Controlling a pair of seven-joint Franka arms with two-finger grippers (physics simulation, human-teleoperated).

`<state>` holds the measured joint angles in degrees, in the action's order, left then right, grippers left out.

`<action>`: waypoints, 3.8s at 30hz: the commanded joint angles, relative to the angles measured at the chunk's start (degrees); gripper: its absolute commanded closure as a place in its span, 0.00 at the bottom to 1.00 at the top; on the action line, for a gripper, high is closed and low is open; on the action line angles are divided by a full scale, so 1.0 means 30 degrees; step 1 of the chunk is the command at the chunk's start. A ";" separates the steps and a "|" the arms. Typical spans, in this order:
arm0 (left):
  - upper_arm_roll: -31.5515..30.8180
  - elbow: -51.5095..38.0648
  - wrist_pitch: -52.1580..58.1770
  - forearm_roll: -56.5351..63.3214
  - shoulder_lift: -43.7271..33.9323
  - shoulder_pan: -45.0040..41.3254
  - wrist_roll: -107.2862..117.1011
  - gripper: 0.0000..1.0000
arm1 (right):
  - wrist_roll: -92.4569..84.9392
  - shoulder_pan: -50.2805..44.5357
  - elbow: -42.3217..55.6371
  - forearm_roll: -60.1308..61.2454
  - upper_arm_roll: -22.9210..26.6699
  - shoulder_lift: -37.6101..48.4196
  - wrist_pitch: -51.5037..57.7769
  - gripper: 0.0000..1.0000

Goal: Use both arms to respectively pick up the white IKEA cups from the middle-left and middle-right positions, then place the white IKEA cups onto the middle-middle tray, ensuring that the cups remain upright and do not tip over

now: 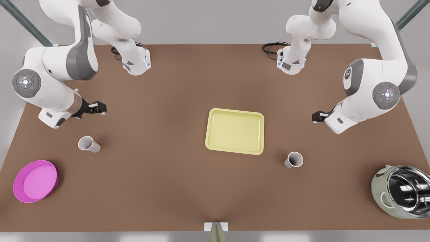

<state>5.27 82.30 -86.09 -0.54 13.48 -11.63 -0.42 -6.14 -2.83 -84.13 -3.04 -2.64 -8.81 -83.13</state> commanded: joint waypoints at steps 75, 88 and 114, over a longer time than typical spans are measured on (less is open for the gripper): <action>-0.5653 -0.3814 0.6131 0.2085 0.1922 0.1562 0.4218 0.00 | 2.1735 -0.8051 -0.1312 -0.1828 -0.5654 -0.9542 -1.5210 0.75; -0.5214 -0.0685 0.3619 0.1148 -0.0510 0.2558 0.2279 0.00 | 2.2351 -0.9048 0.0357 -0.1565 -0.5742 -1.2208 -1.6031 0.00; -0.5243 -0.0539 0.2710 0.1148 0.0486 0.3291 0.1634 0.00 | 0.3396 -0.0668 -0.0638 -0.1038 -0.2080 0.0212 -0.2086 0.00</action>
<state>-10.44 80.68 -77.85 2.87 15.01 -1.76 7.85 32.73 -4.40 -84.75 -7.87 -9.21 -10.62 -96.30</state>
